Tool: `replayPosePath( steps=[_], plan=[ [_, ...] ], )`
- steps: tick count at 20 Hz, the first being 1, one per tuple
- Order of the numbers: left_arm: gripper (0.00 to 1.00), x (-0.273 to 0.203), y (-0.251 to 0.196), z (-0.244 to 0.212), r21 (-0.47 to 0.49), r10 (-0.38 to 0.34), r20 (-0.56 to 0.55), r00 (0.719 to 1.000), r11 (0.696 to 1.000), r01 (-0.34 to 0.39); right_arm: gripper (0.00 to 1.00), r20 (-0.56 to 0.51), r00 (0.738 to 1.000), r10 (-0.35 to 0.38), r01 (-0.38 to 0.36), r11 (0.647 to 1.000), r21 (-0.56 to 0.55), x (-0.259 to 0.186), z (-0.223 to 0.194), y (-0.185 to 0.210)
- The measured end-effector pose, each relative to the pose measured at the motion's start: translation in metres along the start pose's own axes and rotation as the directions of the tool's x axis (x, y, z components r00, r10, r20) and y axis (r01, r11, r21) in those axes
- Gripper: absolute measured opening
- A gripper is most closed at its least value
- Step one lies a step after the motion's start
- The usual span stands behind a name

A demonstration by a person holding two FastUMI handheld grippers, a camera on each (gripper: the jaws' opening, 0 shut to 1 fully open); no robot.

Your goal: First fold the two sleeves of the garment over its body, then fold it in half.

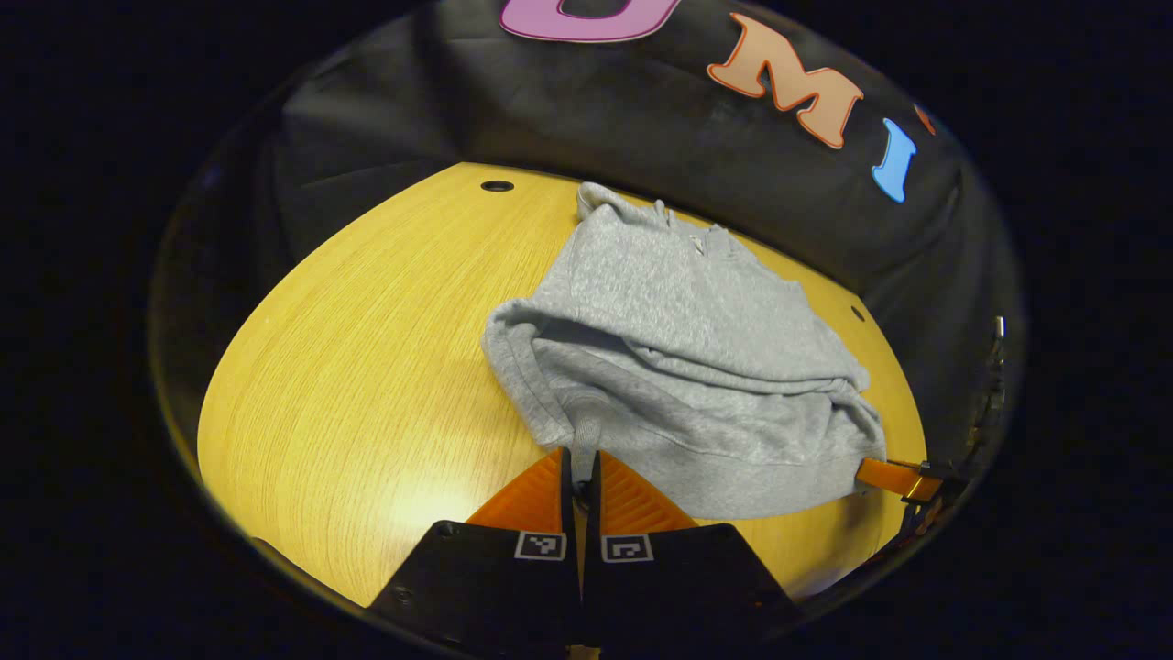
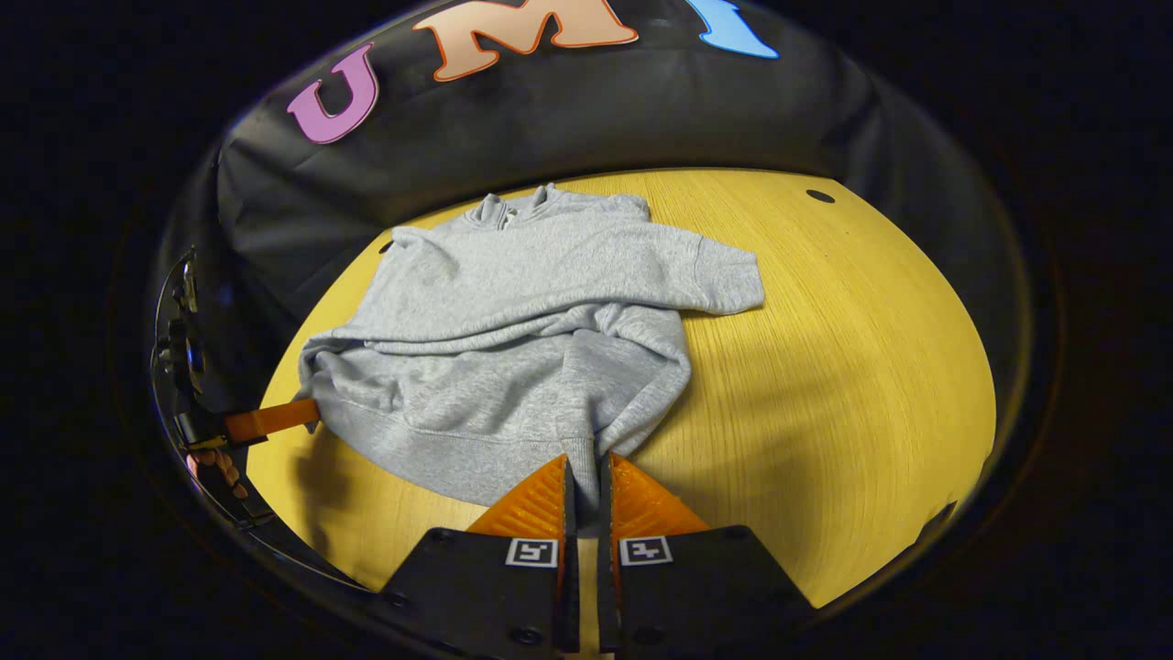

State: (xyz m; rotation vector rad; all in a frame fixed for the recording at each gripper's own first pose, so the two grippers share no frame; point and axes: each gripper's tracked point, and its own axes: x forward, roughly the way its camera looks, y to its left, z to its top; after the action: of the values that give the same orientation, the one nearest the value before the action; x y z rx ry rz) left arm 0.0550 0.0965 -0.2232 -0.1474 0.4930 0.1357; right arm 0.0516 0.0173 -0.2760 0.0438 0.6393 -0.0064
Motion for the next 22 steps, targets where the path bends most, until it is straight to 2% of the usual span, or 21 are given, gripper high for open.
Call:
replayPosePath(
  steps=[6, 11, 16, 22],
  plan=[
    [0.0, -0.008, -0.014, 0.05, -0.021, -0.039, 0.101, 0.994, 0.999, 0.042, 0.1, 0.083, 0.996, 0.022, -0.023, 1.0, 0.017, -0.003, 0.041, 0.005],
    [0.0, 0.004, -0.024, 0.083, -0.013, -0.047, 0.146, 0.988, 0.999, 0.05, 0.1, 0.139, 0.99, 0.035, -0.036, 0.999, 0.005, -0.005, 0.076, 0.004],
    [0.0, 0.028, -0.033, 0.109, 0.001, -0.039, 0.152, 0.988, 0.999, 0.039, 0.1, 0.146, 0.989, 0.038, -0.041, 0.999, 0.016, 0.019, 0.109, 0.004],
    [0.0, 0.079, -0.034, 0.127, 0.016, 0.0, 0.111, 0.994, 1.0, -0.002, 0.1, 0.093, 0.994, 0.051, -0.056, 0.997, 0.05, 0.068, 0.136, 0.001]
  ],
)
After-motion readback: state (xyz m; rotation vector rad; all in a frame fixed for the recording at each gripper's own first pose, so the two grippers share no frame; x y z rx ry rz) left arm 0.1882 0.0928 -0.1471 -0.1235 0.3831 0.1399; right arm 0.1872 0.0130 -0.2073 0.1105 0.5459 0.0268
